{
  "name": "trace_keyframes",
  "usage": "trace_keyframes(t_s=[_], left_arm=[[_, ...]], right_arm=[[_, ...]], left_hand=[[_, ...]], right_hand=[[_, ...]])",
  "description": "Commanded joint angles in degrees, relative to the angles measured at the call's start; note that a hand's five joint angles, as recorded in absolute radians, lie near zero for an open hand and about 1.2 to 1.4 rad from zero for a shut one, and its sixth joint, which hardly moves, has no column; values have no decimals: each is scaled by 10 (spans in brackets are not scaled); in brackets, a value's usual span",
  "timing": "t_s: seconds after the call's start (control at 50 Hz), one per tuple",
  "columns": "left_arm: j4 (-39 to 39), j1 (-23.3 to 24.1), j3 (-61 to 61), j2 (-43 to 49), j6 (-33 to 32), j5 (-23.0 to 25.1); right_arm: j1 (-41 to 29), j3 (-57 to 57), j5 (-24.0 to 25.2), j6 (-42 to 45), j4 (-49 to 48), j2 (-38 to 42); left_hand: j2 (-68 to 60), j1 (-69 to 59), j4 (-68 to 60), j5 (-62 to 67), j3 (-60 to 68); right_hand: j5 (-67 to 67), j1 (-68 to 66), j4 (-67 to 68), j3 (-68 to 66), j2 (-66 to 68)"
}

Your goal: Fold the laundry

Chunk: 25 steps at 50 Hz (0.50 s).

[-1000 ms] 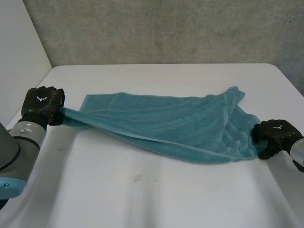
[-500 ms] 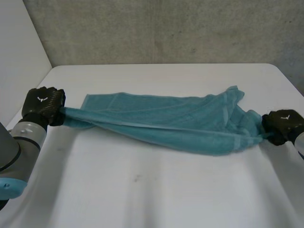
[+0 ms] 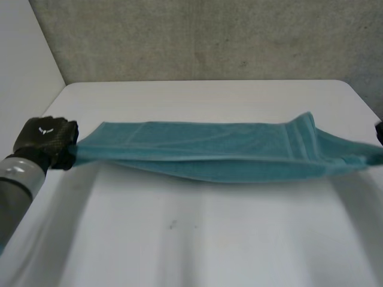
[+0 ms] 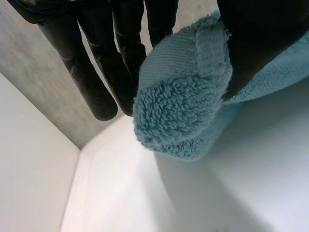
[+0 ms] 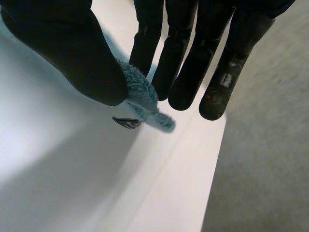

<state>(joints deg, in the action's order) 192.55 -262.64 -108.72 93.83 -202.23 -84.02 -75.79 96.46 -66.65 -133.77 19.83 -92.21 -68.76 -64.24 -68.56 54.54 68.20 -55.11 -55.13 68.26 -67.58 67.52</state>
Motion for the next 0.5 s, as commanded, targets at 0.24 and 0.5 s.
trace_keyframes(t_s=[0.24,0.5], left_arm=[[-75,-20,-30,21,-42,10],[43,1,154,199,-45,10]], right_arm=[[25,58,-8,99,43,91],[-88,-101,-102,-67,-104,235]], left_hand=[[-112,-158,-114,155,118],[-112,-158,-114,155,118]], right_hand=[[-149,-249,117,-124,125],[-149,-249,117,-124,125]])
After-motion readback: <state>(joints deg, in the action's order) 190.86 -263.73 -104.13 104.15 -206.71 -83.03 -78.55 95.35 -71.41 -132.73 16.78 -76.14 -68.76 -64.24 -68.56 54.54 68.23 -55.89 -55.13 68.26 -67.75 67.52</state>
